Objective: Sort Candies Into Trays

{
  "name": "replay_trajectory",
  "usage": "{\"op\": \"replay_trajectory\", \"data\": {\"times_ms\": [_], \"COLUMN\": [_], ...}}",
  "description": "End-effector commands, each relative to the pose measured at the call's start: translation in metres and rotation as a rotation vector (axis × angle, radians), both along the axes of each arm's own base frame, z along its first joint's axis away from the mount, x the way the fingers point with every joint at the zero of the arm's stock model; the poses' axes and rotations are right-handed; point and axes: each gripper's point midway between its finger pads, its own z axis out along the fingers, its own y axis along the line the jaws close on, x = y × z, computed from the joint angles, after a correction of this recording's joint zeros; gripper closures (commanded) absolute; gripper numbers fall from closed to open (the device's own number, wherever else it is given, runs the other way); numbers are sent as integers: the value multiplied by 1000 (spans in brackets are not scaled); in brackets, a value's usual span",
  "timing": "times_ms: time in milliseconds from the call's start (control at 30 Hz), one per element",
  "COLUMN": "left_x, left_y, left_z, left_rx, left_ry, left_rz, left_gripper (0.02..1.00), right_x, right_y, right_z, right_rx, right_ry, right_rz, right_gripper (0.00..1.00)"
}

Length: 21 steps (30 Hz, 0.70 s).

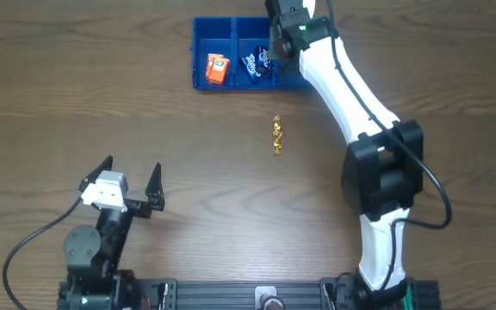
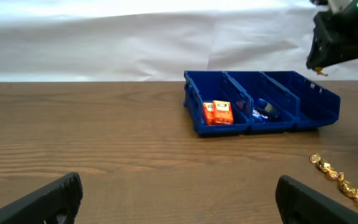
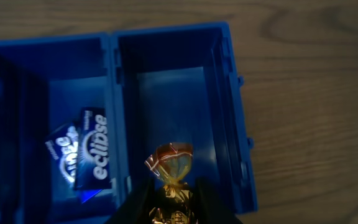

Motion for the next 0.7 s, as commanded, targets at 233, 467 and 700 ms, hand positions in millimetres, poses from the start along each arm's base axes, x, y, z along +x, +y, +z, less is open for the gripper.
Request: {"op": "replay_trajectory", "data": {"times_ms": [233, 467, 700], "left_x": [-1, -1, -1], "left_y": [-3, -3, -3], "left_z": [-16, -16, -16], "left_rx": [13, 13, 13], "left_ry": [40, 40, 40], "left_rz": [-22, -22, -22], "left_gripper": [20, 20, 20], "right_x": [3, 4, 4], "right_y": [-10, -12, -11], "right_z": [-23, -38, -38], "right_rx": [-47, -55, -51], "right_ry": [38, 63, 64], "right_rz": [2, -2, 0], "right_gripper": [890, 890, 246]}}
